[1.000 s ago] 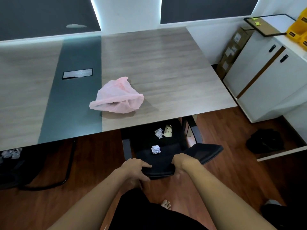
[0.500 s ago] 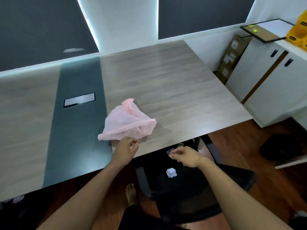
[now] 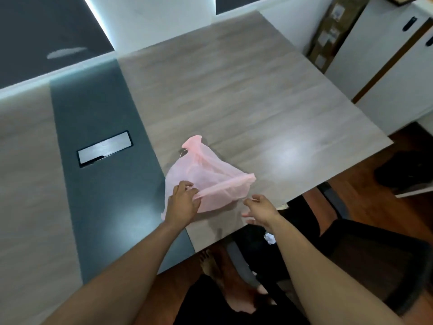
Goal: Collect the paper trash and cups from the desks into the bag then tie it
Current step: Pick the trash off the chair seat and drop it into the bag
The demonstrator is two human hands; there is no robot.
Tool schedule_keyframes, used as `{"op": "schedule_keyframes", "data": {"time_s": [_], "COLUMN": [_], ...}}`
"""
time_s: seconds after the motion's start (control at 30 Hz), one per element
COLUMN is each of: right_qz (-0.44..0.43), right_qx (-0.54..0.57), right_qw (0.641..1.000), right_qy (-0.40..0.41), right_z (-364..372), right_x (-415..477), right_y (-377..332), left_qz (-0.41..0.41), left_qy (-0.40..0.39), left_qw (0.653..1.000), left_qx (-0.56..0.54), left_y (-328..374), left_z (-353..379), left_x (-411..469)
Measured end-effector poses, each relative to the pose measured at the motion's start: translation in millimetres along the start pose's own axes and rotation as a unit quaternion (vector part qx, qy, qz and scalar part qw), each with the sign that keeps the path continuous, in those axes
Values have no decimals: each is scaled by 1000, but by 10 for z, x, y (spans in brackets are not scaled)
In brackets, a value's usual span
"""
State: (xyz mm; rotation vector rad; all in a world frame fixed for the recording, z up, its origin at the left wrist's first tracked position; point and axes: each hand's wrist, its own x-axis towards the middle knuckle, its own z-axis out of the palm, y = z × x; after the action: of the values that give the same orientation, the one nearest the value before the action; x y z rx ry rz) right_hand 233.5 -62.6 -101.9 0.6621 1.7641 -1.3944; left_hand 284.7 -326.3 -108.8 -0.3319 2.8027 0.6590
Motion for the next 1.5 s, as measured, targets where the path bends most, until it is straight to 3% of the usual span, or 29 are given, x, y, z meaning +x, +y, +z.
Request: {"op": "schedule_keyframes", "data": {"time_s": [0.1,0.2,0.33,0.43,0.67,0.8,0.97,1.13,1.2,1.27,1.37,1.5], "right_qz": [13,29,19,-8,-28,-47,-38,-5,-9,-26,-24,-28], "right_qx": [30,47,102,121,75,83,88,68,16,-110,-306,-407], "right_qw": [999,998,995,992,997,995,995,997,998,992,951,912], "right_qy": [-12,-15,-16,-31,-19,-3,14,37,54,61,28,-33], "right_z": [204,288,258,166,-201,-507,-817,-1034,-1135,-1247,-1386,-1501], "right_x": [85,123,182,230,265,216,168,156,151,146,104,-23], "right_y": [-6,-18,-49,-101,-186,-114,182,561,741,993,1385,1689], "left_qz": [-73,-161,-183,-187,-184,-210,-242,-258,-251,-239,-230,-246], "left_qy": [-43,-89,-137,-129,-142,-107,-50,-52,-63,-66,-61,-19], "left_qw": [975,899,822,772,746,735,728,712,711,711,708,694], "left_qx": [-206,-398,-522,-593,-624,-636,-640,-650,-654,-658,-665,-677], "left_y": [-31,-41,154,368,510,640,715,891,962,1022,1137,1284], "left_z": [-52,-99,-211,-246,-131,-69,145,281,328,363,386,439], "left_x": [172,302,328,331,325,295,287,190,131,41,-155,-530]}}
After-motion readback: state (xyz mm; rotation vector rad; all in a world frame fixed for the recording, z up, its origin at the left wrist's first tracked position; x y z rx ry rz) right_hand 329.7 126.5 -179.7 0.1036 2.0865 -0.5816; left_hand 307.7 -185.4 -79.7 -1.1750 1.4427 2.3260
